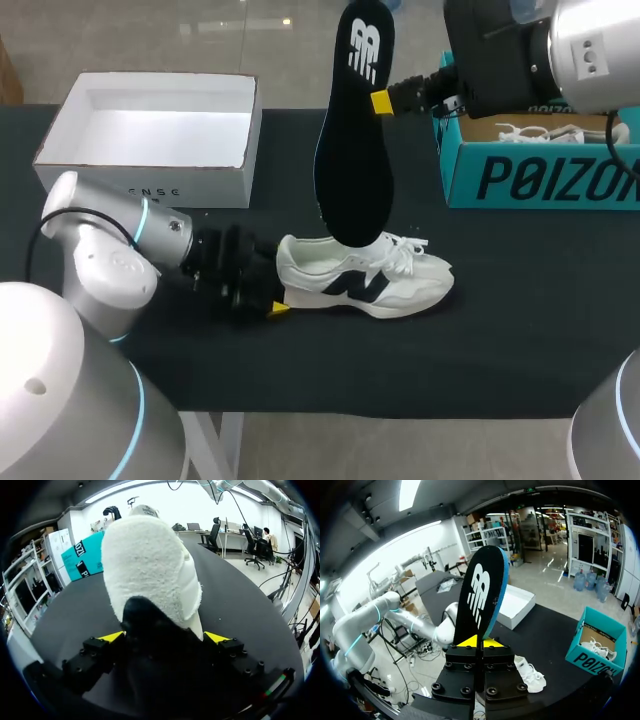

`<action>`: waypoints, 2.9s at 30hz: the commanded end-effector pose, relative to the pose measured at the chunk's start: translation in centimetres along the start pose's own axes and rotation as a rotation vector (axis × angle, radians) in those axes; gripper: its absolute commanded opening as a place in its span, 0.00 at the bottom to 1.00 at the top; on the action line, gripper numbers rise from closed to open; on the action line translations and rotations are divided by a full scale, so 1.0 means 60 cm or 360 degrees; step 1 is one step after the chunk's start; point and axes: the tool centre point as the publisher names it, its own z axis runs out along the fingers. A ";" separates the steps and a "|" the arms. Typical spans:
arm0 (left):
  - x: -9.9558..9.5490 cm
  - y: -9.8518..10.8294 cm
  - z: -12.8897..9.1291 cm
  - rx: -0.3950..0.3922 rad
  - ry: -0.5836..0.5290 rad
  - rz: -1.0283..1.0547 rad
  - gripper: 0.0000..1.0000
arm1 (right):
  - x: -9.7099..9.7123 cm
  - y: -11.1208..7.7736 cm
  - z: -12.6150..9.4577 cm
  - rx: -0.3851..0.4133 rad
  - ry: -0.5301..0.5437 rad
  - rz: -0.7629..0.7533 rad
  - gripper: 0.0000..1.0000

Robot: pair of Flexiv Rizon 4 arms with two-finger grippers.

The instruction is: Take the shoe out of the shoebox, open the shoe tongue, remove and reinsert the insole, then place the shoe into the shoebox

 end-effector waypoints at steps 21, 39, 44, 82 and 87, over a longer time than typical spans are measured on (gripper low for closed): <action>-0.009 -0.021 -0.096 -0.0455 -0.0028 0.0107 1.00 | 0.001 0.002 0.005 0.0003 -0.0003 0.0003 0.00; -0.007 -0.083 -0.156 -0.0632 0.0011 0.0197 1.00 | 0.001 0.002 0.005 0.0003 -0.0003 0.0003 0.00; -0.014 -0.102 -0.165 -0.0686 -0.0028 0.0216 1.00 | 0.001 0.002 0.005 0.0003 -0.0003 0.0003 0.00; -0.017 -0.128 -0.160 -0.0825 -0.0072 0.0292 1.00 | 0.030 -0.012 -0.070 0.0057 -0.0108 0.0044 0.00; -0.017 -0.128 -0.160 -0.0825 -0.0072 0.0292 1.00 | 0.032 -0.018 -0.090 0.0051 -0.0149 0.0061 0.00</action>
